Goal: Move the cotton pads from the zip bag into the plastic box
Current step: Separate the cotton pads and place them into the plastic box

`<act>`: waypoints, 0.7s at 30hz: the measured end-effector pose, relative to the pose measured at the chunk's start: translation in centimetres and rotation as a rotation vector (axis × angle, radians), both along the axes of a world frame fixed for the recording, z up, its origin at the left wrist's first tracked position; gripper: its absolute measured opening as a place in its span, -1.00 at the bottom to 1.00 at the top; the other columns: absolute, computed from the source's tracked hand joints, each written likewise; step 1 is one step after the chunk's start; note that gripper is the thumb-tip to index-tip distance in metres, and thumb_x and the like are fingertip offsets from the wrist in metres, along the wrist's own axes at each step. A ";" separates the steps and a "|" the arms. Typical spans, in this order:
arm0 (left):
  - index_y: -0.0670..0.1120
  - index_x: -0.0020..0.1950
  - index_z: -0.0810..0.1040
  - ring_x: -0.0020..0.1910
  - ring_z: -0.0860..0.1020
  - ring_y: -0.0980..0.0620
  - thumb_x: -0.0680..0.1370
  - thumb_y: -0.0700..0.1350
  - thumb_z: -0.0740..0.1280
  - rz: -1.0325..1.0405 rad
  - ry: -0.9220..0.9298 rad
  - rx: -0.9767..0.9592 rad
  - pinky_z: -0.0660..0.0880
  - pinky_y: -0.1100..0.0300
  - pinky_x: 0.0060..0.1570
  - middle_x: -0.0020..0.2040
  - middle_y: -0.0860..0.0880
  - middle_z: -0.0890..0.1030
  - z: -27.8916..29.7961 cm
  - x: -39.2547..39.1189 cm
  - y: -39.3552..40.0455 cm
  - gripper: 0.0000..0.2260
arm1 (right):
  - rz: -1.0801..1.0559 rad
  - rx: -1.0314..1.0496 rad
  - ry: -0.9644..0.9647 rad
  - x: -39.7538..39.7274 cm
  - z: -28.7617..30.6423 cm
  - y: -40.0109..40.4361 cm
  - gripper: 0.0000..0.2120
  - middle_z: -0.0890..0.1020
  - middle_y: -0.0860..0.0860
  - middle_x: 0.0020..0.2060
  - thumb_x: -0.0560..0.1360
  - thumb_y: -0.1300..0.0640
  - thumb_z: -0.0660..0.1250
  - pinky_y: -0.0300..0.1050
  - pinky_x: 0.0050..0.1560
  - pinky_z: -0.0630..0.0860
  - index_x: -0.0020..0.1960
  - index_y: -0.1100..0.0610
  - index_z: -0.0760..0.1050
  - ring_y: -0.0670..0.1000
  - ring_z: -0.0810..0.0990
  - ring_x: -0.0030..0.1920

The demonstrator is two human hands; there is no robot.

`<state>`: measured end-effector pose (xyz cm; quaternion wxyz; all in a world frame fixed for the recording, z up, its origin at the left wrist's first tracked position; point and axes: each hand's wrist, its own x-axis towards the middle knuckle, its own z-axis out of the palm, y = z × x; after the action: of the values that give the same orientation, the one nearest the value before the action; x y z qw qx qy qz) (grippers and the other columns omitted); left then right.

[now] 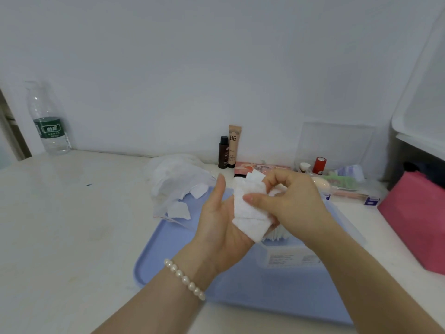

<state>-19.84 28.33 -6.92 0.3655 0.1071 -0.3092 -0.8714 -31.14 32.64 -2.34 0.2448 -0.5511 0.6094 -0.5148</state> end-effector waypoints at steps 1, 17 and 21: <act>-0.21 0.16 0.61 0.09 0.58 -0.18 0.46 0.26 0.09 0.000 -0.004 0.004 0.46 -0.03 0.18 0.17 -0.25 0.59 0.0 0.1 -0.1 -0.37 | 0.042 0.026 -0.099 -0.3 0.2 0.0 -0.81 0.53 -0.01 -0.52 0.33 0.26 0.49 -0.25 -0.58 0.39 -0.24 0.24 0.47 -0.09 0.45 -0.60; -0.23 0.14 0.52 -0.01 0.64 -0.13 0.42 -0.23 0.27 0.085 -0.062 -0.067 0.56 -0.01 0.02 0.08 -0.21 0.64 -0.1 0.2 -0.5 -0.70 | 0.144 0.008 -0.699 -4.7 1.1 -0.2 -0.81 0.39 -0.02 -0.52 0.35 0.11 0.34 -0.35 -0.65 0.15 -0.42 0.11 0.50 -0.13 0.24 -0.63; -0.19 0.27 0.47 0.18 0.56 -0.13 0.46 -0.08 0.27 0.074 -0.197 -0.112 0.51 -0.03 0.11 0.20 -0.18 0.59 0.2 0.6 -0.7 -0.59 | 0.165 0.082 -0.235 -5.0 1.4 0.4 -0.90 0.65 -0.01 -0.38 0.23 0.12 0.43 -0.28 -0.36 0.41 -0.28 0.11 0.66 -0.05 0.50 -0.40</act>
<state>-19.26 27.60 -6.71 0.3707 0.1831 -0.3877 -0.8239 -36.16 33.05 -0.92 0.3781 -0.5247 0.5498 -0.5286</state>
